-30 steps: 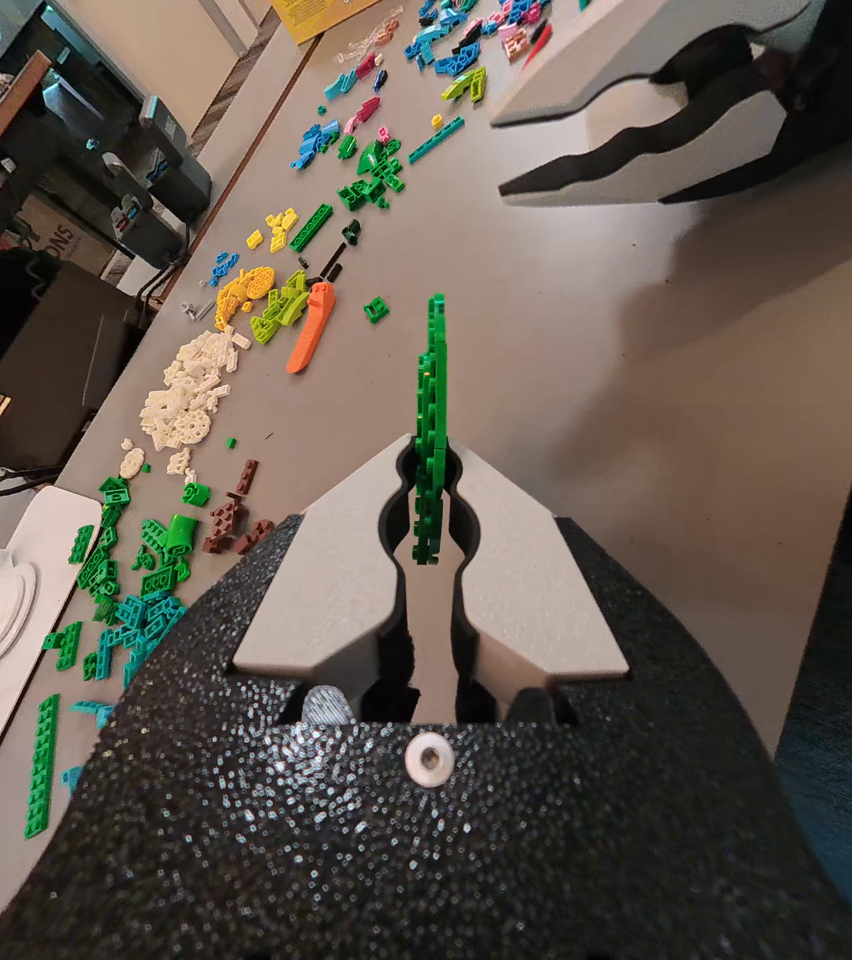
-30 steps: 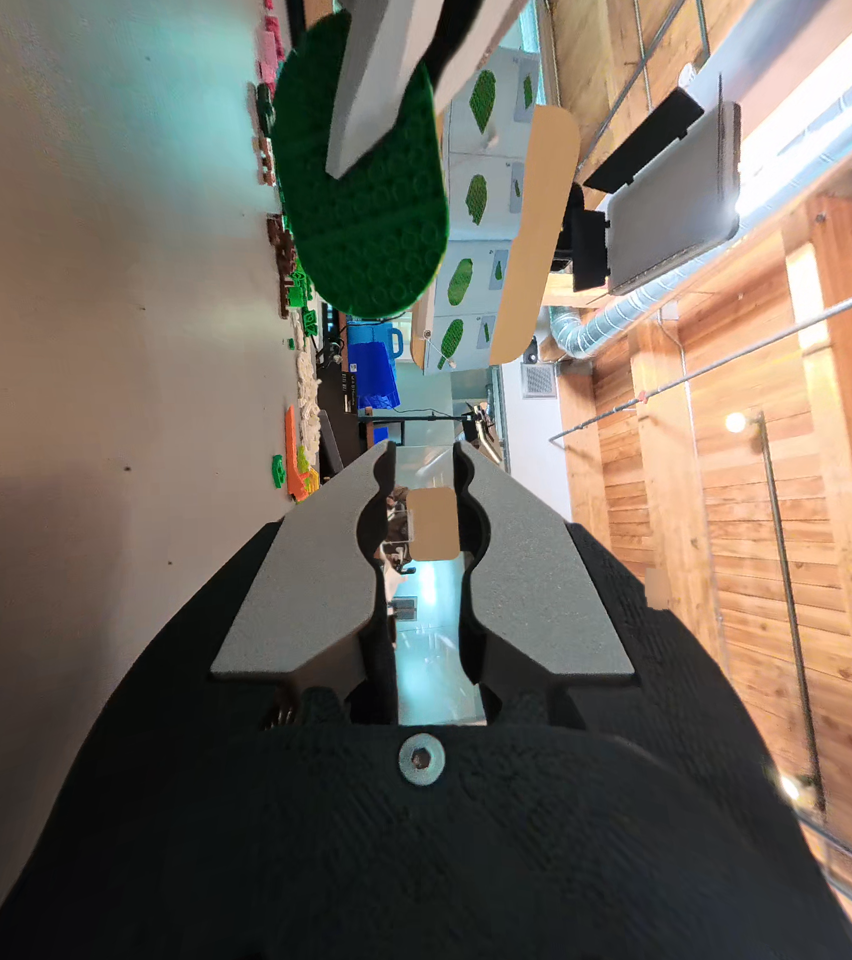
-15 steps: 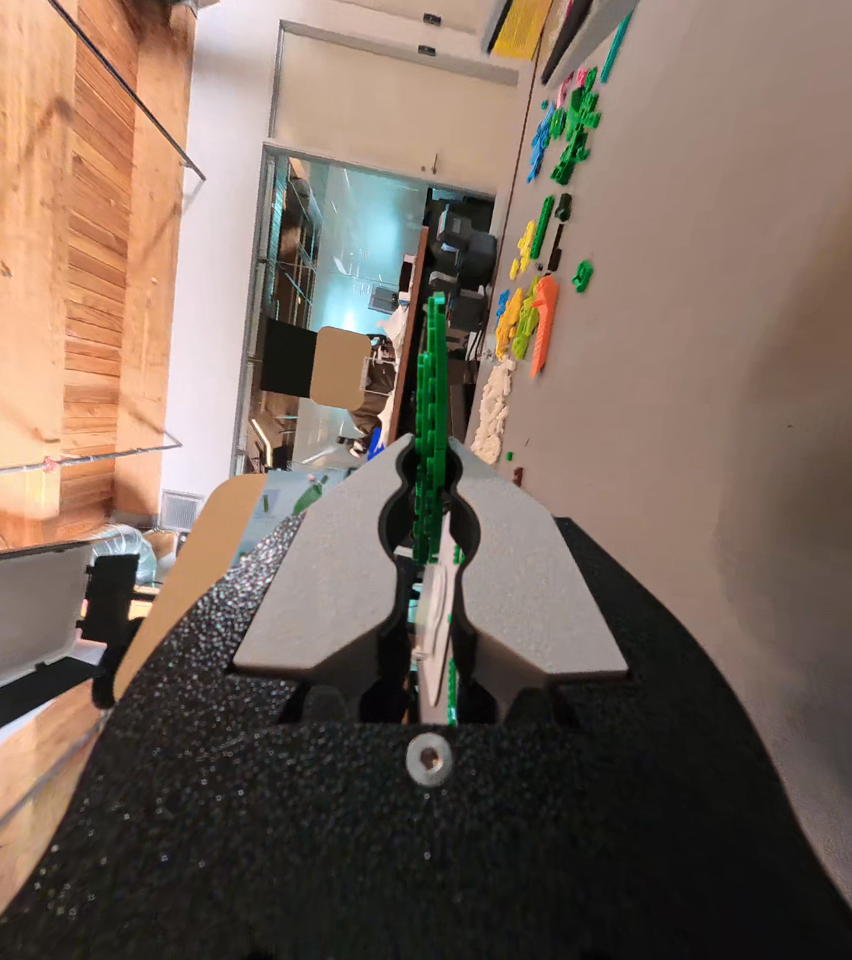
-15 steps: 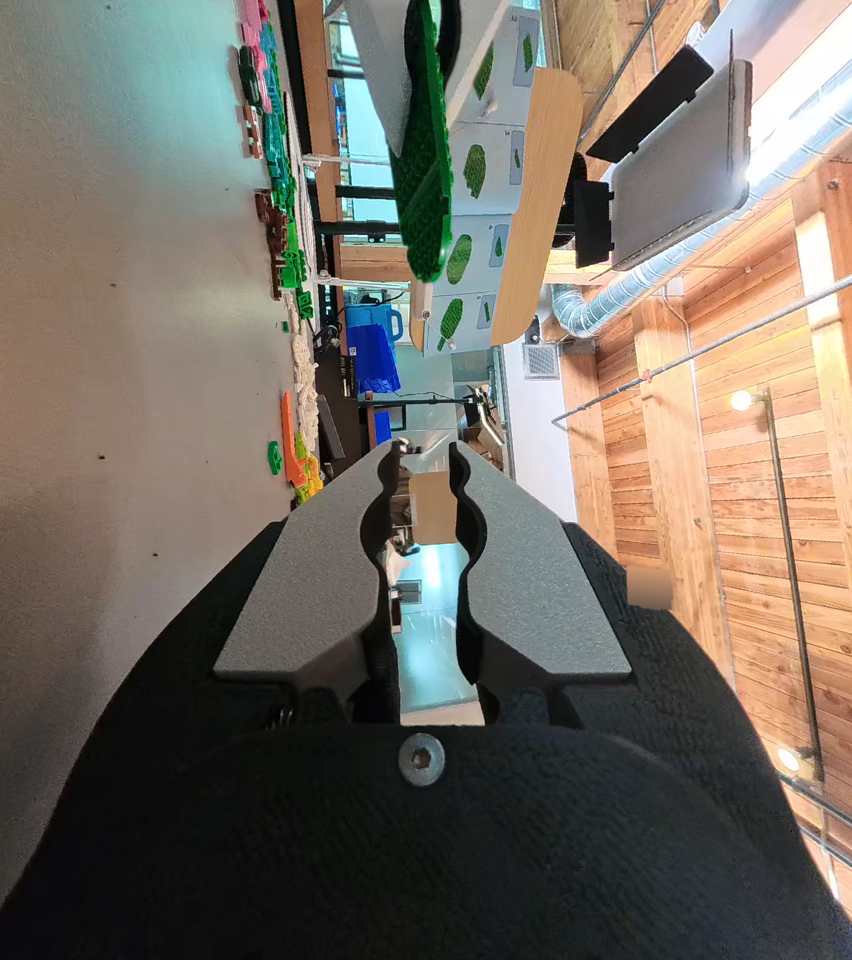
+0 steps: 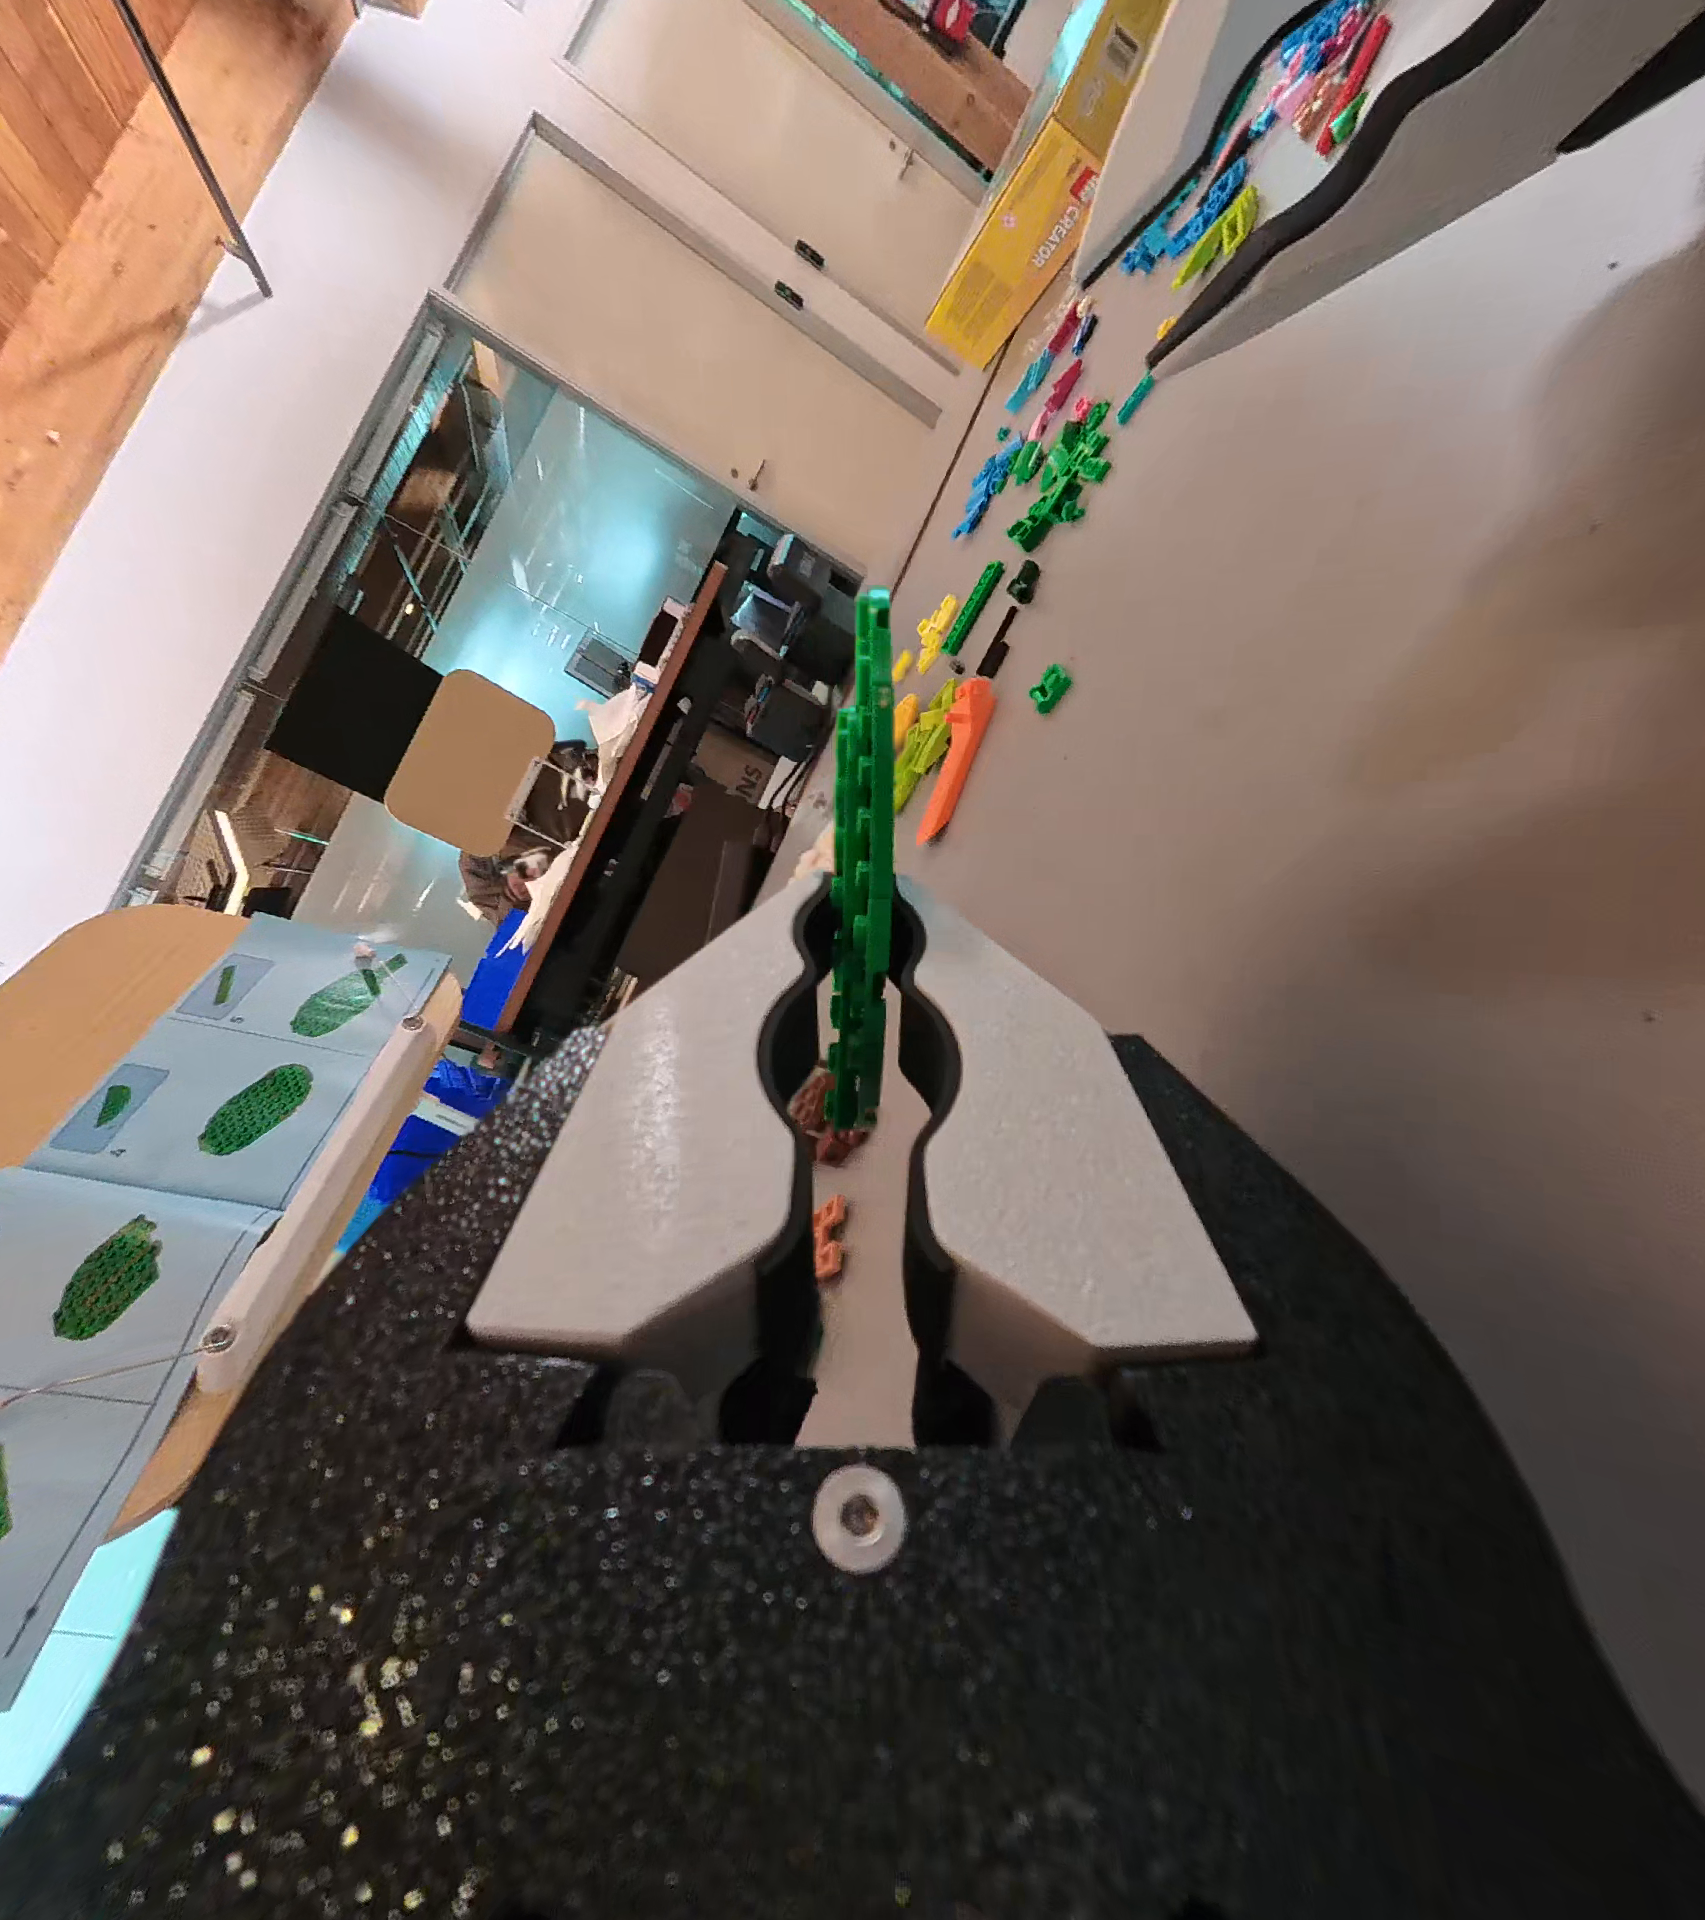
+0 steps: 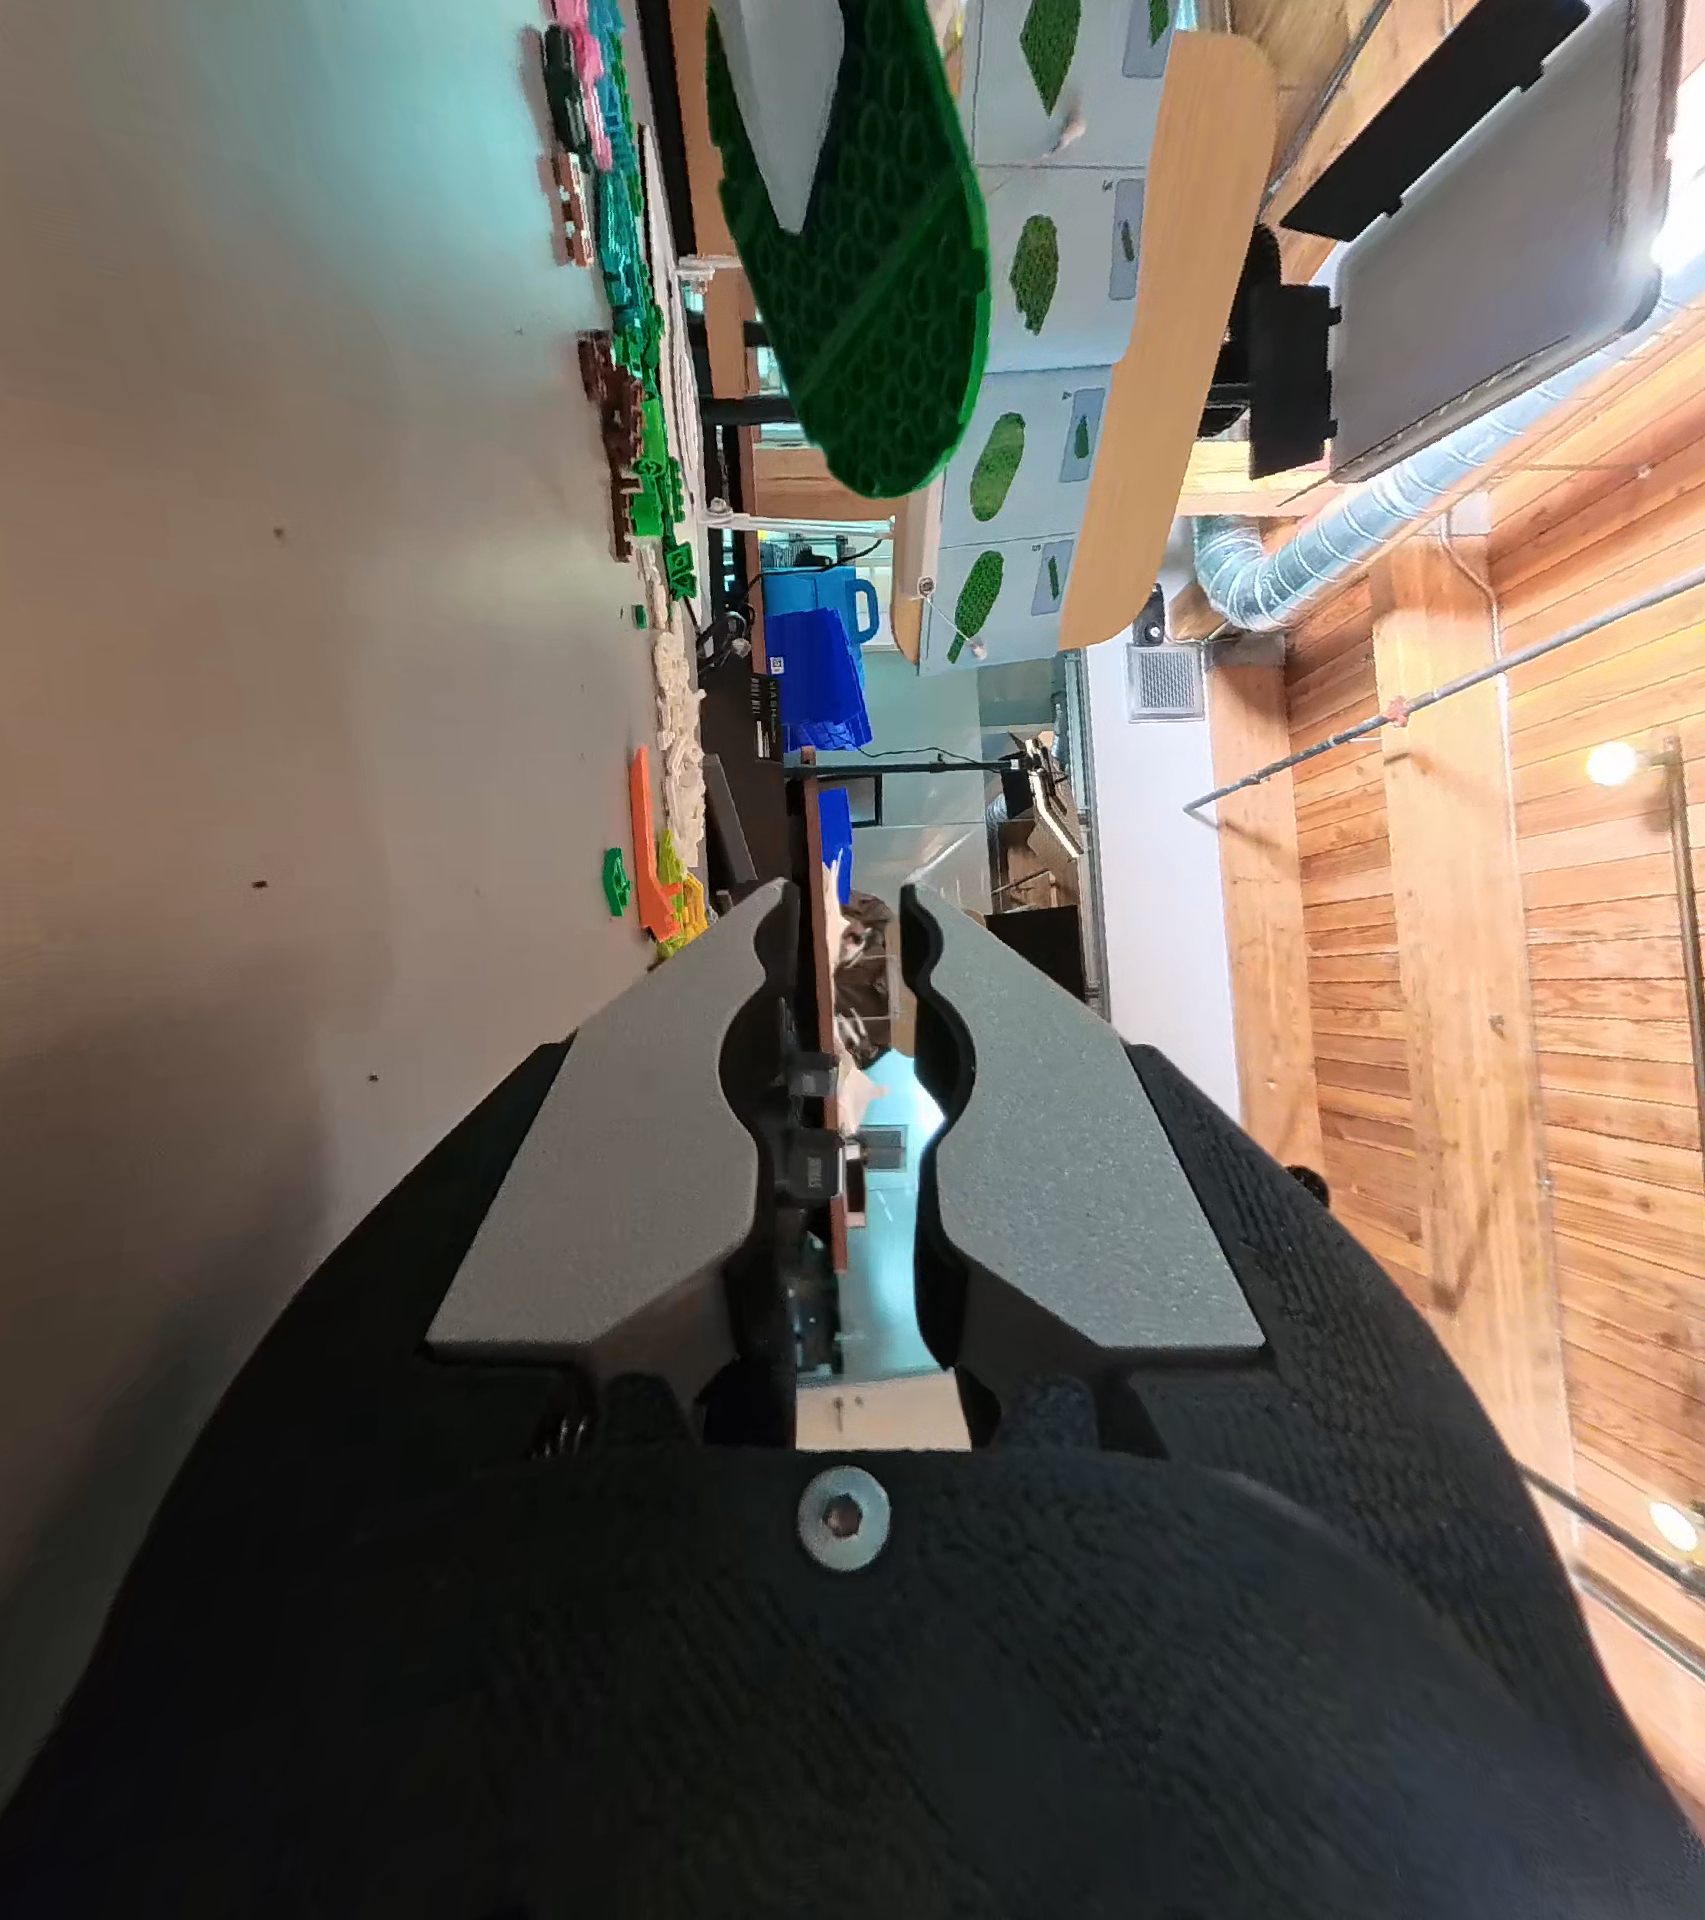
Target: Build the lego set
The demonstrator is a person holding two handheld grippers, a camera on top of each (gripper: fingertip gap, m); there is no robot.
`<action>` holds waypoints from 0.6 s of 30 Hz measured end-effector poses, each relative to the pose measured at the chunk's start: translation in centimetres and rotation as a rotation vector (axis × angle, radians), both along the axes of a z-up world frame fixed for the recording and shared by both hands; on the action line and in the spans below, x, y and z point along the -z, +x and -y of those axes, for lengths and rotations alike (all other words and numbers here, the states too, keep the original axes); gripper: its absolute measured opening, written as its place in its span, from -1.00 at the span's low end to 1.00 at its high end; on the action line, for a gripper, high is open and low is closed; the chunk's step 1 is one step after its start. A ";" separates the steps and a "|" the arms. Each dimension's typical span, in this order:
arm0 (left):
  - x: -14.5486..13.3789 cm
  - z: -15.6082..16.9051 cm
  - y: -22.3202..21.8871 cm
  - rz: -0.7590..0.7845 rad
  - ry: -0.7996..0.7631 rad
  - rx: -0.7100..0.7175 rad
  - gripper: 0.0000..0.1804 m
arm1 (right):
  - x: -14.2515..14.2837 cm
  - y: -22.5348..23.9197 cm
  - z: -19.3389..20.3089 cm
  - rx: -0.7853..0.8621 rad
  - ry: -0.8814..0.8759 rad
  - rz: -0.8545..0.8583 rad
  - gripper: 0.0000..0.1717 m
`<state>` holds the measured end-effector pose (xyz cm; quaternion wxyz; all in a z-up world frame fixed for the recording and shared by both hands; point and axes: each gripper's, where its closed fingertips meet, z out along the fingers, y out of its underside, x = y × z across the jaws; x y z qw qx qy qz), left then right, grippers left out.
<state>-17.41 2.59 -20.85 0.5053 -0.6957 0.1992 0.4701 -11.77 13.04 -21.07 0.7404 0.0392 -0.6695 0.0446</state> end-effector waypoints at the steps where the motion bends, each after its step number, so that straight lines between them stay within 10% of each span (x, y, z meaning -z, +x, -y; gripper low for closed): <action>1: 0.1 -0.1 0.0 0.009 -0.002 0.003 -0.95 | 0.1 0.0 0.0 0.004 0.011 -0.001 -0.80; 18: 2.0 -0.7 0.5 0.098 -0.087 0.059 -0.94 | 0.3 -0.1 -0.1 0.007 0.020 0.008 -0.80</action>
